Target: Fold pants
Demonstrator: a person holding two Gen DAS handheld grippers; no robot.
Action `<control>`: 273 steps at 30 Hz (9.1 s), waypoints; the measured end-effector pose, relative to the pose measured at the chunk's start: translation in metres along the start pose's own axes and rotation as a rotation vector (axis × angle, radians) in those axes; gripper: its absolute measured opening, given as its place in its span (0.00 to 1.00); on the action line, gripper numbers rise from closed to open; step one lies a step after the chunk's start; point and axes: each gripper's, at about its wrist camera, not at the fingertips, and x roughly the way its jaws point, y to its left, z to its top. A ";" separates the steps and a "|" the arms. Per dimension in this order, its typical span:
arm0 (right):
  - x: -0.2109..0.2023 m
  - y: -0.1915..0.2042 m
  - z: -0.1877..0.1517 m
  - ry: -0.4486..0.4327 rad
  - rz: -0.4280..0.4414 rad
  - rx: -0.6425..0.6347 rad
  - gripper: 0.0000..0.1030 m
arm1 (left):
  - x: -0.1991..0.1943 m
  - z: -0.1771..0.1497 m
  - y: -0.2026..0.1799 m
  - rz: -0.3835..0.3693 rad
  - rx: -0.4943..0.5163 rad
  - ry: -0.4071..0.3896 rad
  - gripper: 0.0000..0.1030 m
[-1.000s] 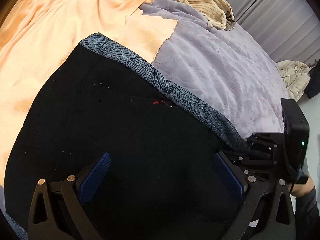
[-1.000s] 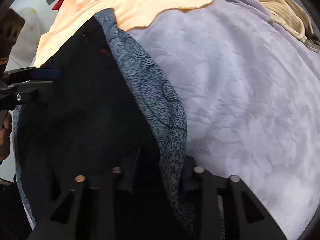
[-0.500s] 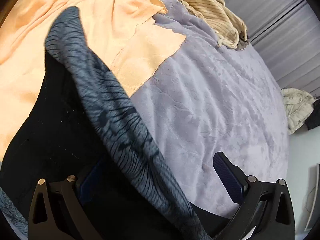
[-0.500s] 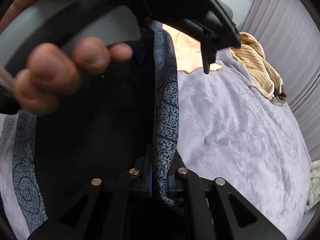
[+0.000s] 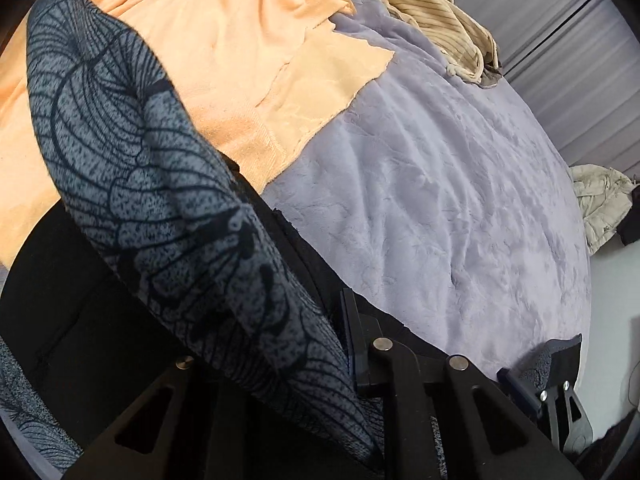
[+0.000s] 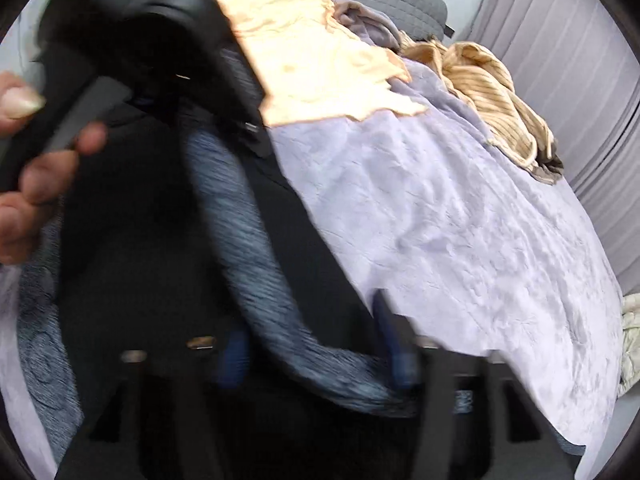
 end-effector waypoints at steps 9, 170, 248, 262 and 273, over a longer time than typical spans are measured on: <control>-0.073 0.037 -0.004 -0.058 -0.093 0.037 0.13 | -0.077 -0.041 0.014 -0.127 0.098 -0.099 0.18; -0.085 0.019 -0.164 0.098 -0.299 0.915 1.00 | -0.052 -0.128 0.038 0.157 0.427 -0.141 1.00; -0.209 -0.037 -0.421 -0.180 -0.336 1.410 0.28 | 0.008 -0.311 -0.215 0.049 0.808 -0.029 1.00; -0.266 0.015 -0.271 -0.170 -0.714 0.934 0.13 | -0.035 -0.265 -0.169 -0.096 0.717 0.061 1.00; -0.158 0.076 -0.155 -0.071 -0.634 0.600 0.13 | -0.071 -0.188 -0.073 -0.025 0.536 -0.048 1.00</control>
